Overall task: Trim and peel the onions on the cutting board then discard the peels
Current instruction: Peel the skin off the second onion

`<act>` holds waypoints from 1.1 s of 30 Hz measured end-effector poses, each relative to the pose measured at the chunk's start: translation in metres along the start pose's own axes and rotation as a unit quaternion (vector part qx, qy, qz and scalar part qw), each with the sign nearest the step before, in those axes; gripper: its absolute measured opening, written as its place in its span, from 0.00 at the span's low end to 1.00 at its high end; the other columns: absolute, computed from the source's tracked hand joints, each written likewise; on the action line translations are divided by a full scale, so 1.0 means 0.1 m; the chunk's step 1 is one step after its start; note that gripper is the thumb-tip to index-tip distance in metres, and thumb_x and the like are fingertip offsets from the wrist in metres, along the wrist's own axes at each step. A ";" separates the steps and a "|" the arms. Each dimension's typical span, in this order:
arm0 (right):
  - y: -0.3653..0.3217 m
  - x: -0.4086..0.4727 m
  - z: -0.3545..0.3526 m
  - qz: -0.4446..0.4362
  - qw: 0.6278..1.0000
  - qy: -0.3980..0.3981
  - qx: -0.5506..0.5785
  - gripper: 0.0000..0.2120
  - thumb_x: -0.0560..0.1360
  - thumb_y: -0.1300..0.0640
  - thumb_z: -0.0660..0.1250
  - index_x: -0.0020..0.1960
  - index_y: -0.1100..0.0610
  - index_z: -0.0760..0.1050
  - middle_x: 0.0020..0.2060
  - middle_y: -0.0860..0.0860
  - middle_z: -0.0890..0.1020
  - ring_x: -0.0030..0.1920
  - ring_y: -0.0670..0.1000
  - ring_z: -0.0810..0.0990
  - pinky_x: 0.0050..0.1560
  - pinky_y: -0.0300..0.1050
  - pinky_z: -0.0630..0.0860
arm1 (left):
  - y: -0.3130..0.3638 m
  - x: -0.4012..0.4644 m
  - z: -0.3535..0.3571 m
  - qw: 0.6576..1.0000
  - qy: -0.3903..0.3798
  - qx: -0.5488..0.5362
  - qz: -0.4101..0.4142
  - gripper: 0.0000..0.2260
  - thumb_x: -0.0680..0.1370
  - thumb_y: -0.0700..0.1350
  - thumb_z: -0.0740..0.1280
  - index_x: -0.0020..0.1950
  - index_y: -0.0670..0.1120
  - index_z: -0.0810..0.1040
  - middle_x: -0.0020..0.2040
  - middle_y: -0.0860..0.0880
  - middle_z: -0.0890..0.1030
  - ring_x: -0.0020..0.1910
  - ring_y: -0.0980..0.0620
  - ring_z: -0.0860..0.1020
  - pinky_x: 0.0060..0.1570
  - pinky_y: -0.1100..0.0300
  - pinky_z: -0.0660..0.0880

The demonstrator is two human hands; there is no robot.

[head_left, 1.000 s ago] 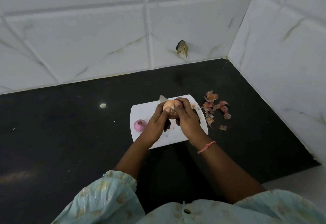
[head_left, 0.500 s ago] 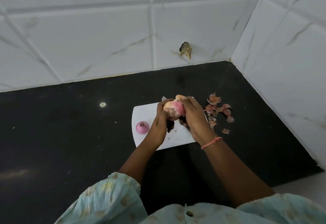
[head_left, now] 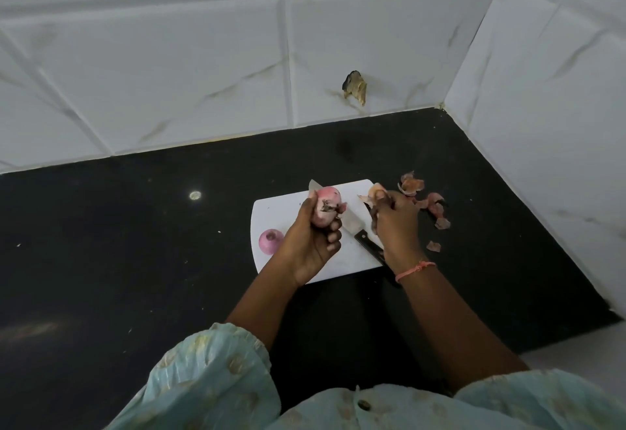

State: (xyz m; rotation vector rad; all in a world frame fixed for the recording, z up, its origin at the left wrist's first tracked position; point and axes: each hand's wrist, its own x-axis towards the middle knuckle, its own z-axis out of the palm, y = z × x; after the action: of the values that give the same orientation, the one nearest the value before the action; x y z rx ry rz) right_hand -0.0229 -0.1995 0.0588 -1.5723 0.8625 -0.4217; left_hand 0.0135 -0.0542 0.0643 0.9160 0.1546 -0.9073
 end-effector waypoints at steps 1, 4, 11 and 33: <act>0.05 0.07 -0.06 -0.020 0.998 0.024 -0.052 0.10 0.82 0.54 0.59 0.57 0.57 0.77 0.42 0.48 0.78 0.42 0.48 0.77 0.42 0.44 0.74 | 0.01 0.00 0.00 1.000 0.002 0.026 -0.005 0.24 0.82 0.62 0.59 0.50 0.43 0.82 0.35 0.49 0.73 0.30 0.56 0.70 0.29 0.64 0.69; 0.18 0.28 -0.25 -0.049 0.983 0.069 -0.166 0.15 0.81 0.58 0.60 0.67 0.54 0.72 0.61 0.50 0.75 0.62 0.50 0.74 0.62 0.50 0.73 | 0.01 0.02 0.01 0.997 0.016 0.071 -0.006 0.21 0.83 0.57 0.58 0.60 0.40 0.75 0.36 0.48 0.73 0.31 0.54 0.72 0.32 0.62 0.71; -0.03 0.04 -0.19 -0.159 0.962 -0.008 -0.222 0.24 0.80 0.49 0.63 0.74 0.51 0.64 0.70 0.52 0.68 0.69 0.51 0.68 0.66 0.49 0.70 | 0.04 -0.03 -0.02 0.955 0.039 0.285 0.070 0.15 0.84 0.56 0.59 0.63 0.46 0.71 0.37 0.51 0.73 0.32 0.55 0.67 0.32 0.61 0.67; -0.26 -0.37 0.15 0.125 0.966 -0.180 0.136 0.23 0.74 0.35 0.64 0.50 0.56 0.77 0.27 0.49 0.72 0.23 0.46 0.65 0.23 0.38 0.61 | 0.06 0.24 0.07 0.752 0.257 0.513 0.325 0.15 0.85 0.49 0.58 0.40 0.43 0.70 0.32 0.49 0.74 0.32 0.52 0.71 0.35 0.54 0.66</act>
State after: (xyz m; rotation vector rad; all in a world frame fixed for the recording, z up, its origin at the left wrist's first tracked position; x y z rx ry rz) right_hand -0.0291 -0.1629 0.0882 -1.2174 0.6777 -0.0623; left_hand 0.0313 -0.0720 0.0612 2.0839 -0.2347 0.0341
